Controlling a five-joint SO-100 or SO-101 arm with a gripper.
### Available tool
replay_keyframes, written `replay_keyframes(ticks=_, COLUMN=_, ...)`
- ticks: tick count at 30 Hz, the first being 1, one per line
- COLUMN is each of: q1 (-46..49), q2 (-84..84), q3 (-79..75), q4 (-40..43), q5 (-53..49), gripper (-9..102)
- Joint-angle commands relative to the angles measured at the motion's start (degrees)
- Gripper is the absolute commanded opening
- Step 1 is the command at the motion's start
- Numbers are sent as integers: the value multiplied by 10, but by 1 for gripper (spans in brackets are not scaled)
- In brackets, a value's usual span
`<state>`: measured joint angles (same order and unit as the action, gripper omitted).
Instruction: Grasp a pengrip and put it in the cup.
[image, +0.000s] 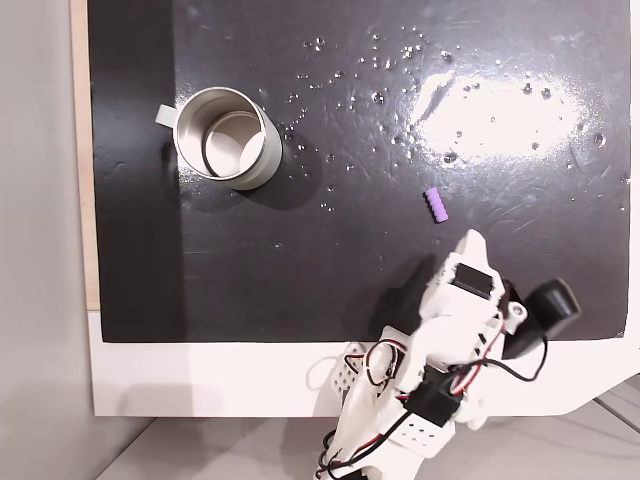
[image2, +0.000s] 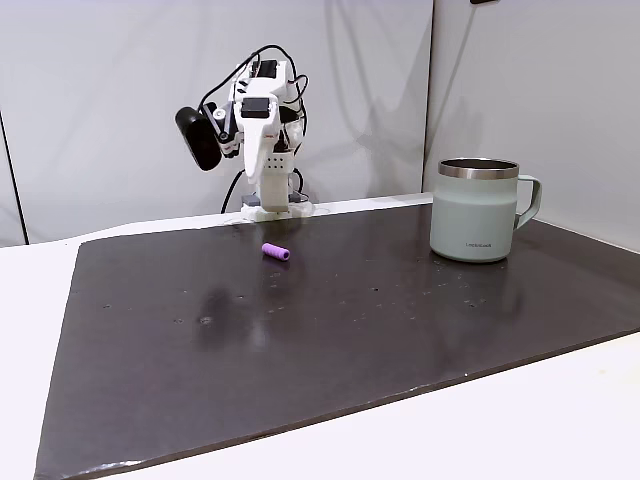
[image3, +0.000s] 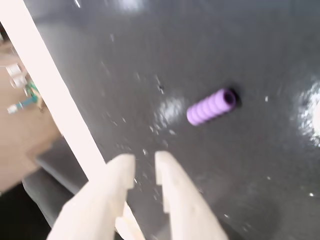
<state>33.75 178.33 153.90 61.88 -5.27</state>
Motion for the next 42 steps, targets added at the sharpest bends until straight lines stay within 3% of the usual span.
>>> replay_keyframes(ticks=1, q1=43, q2=-92, q3=-98, q4=2, q5=-3, gripper=0)
replay_keyframes(ticks=5, q1=54, q2=-248, q3=-205, q4=11, q5=25, gripper=0)
replay_keyframes(ticks=18, q1=-2, q2=-541, q3=-410, q4=123, q5=163, gripper=21)
replay_keyframes(ticks=30, q1=-172, q2=-659, q3=-419, q4=147, q5=302, gripper=36)
replay_keyframes(ticks=42, q1=-168, q2=-806, q3=-422, q4=107, q5=333, gripper=38)
